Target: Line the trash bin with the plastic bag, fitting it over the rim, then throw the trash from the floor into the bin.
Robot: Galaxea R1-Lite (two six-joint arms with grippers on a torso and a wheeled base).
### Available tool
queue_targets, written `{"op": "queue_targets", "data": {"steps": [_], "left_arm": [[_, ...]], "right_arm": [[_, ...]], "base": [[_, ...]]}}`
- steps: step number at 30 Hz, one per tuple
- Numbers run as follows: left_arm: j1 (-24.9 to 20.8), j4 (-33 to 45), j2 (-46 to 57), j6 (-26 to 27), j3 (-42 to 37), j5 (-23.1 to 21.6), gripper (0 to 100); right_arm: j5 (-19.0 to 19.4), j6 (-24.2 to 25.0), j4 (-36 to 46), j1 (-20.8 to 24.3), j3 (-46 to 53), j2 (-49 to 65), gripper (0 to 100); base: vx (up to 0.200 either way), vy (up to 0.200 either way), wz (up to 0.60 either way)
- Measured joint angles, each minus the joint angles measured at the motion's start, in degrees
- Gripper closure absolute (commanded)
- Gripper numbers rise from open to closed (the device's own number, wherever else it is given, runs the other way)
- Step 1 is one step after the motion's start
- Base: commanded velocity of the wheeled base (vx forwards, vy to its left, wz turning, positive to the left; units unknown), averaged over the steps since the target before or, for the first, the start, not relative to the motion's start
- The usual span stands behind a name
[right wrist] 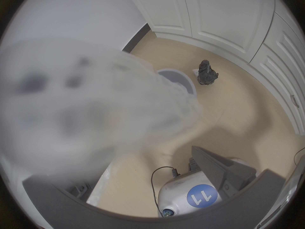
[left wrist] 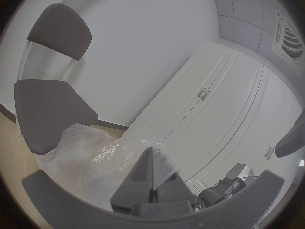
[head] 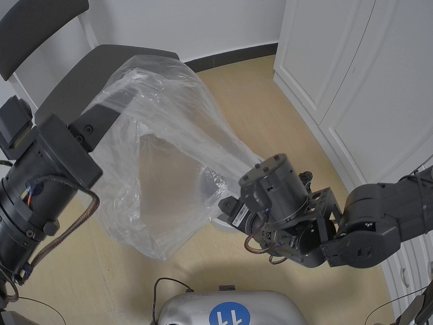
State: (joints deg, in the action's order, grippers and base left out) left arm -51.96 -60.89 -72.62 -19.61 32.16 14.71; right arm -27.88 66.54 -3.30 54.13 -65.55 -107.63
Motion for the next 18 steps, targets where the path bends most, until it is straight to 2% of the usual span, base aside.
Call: {"op": "queue_targets", "data": {"steps": [7,18], "left_arm": [[0.0,0.0,-0.4,0.0,-0.1,0.0,100],[0.0,0.0,-1.0,0.0,-0.4,0.0,100]], "right_arm": [[1.2,-0.5,-0.8,-2.1,0.1,1.7,0],[2.8,-1.8,-8.1,-2.7,2.0,-3.5,0]], "base": [[0.0,0.0,0.0],[0.0,0.0,0.0]]}}
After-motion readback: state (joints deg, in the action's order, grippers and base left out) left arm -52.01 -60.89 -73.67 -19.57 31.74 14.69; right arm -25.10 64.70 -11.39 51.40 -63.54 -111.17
